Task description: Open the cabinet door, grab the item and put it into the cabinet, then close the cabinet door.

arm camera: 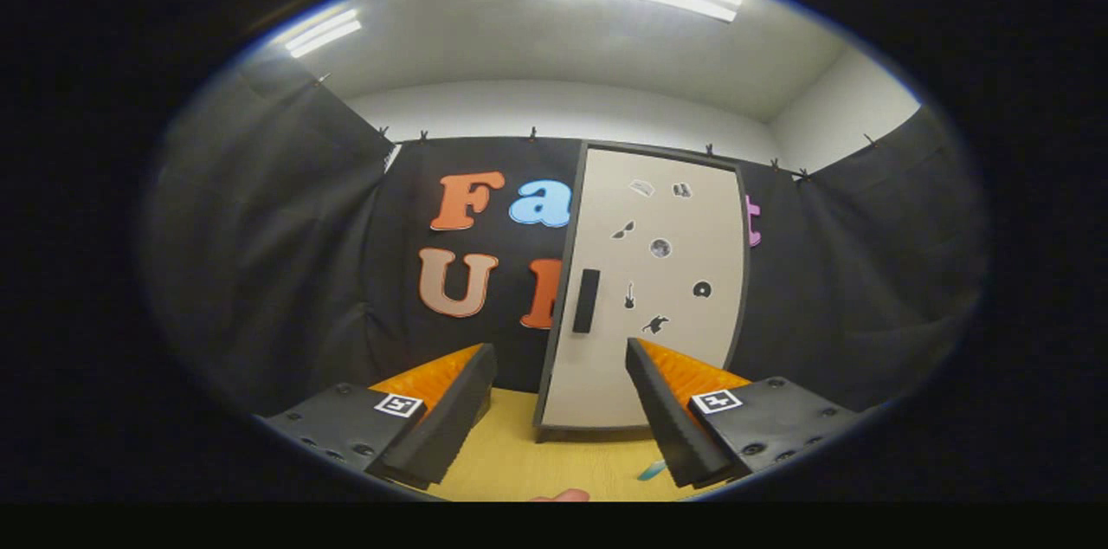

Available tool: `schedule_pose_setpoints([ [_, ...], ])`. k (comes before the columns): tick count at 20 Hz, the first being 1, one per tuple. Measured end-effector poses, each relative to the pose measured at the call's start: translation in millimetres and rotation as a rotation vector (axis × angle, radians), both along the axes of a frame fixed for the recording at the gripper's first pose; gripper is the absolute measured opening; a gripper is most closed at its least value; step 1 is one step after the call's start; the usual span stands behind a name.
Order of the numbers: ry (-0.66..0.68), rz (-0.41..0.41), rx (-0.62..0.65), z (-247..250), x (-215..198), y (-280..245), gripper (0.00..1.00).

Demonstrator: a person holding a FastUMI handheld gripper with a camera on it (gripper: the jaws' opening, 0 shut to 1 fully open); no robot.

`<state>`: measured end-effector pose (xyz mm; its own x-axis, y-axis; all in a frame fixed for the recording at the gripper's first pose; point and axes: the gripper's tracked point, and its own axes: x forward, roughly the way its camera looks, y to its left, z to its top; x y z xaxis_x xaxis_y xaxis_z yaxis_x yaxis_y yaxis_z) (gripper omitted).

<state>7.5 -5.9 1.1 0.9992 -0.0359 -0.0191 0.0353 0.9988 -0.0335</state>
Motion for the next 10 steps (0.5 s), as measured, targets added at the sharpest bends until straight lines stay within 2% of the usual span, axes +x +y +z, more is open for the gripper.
schedule_pose_setpoints([
  [6, -0.037, -0.150, -0.009, 29.0, 55.3, -49.0, 0.97],
  [10, 0.024, -0.217, 0.029, 3.0, 122.2, -69.1, 0.97],
])
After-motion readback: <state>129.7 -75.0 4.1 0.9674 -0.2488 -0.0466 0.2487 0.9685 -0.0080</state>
